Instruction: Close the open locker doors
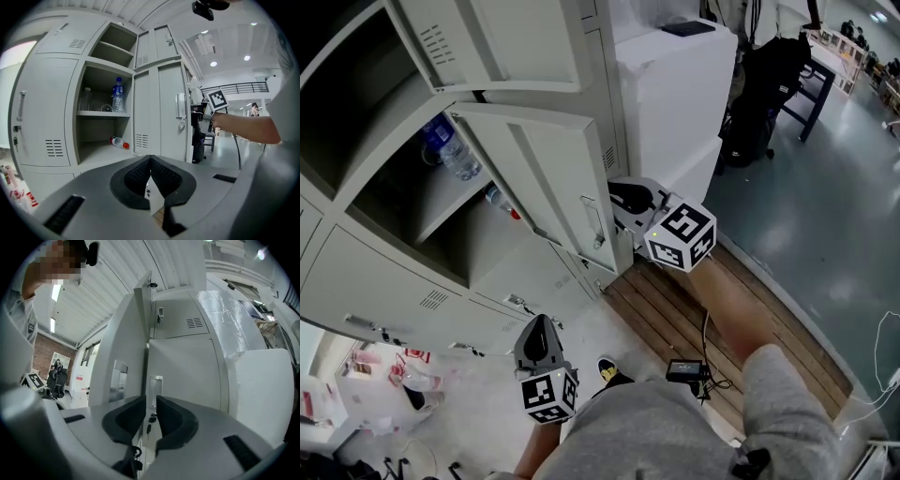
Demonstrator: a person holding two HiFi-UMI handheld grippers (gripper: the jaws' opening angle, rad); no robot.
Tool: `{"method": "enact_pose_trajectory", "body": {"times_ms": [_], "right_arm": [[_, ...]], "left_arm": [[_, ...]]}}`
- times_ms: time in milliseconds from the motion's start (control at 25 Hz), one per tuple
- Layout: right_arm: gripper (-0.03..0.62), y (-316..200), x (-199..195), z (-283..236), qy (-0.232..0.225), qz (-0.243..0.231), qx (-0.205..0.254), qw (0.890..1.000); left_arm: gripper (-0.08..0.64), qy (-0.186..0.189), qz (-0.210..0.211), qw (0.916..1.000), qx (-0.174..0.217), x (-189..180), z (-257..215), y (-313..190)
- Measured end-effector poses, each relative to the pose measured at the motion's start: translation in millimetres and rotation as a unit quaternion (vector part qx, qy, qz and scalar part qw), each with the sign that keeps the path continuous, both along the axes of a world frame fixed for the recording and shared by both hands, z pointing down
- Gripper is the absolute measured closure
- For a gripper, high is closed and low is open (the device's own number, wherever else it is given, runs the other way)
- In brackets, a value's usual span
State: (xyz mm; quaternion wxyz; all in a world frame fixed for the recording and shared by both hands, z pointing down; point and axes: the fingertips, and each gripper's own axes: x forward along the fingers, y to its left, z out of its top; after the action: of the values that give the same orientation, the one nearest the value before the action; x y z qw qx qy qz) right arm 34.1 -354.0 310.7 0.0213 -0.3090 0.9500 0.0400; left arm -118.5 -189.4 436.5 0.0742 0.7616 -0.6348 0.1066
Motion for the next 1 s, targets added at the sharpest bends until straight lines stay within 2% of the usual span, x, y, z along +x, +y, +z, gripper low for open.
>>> {"method": "enact_pose_trajectory", "body": {"times_ms": [200,280,520,760,1000], "right_arm": [[0.511,11,-15,-5,-0.008,-0.031,0.002,0.999],[0.511,5,-18,-7,-0.009,-0.025,0.004,1.0],[0.509,-48,-32,-13,-0.012,0.013,0.004,1.0],[0.509,-86,-65,-23,0.003,0.011,0.006,1.0],[0.509,-108,-77,-25,-0.008,0.008,0.0,1.0]], "left_arm": [[0.554,-0.001,-0.005,1.0,-0.001,-3,1,1],[0.554,-0.002,-0.007,1.0,-0.003,-5,1,2],[0.554,-0.006,-0.021,0.9997,-0.01,-17,5,6],[0.554,-0.008,-0.04,0.9991,-0.011,-35,2,8],[0.554,-0.006,-0.056,0.9982,-0.02,-51,7,8]]}}
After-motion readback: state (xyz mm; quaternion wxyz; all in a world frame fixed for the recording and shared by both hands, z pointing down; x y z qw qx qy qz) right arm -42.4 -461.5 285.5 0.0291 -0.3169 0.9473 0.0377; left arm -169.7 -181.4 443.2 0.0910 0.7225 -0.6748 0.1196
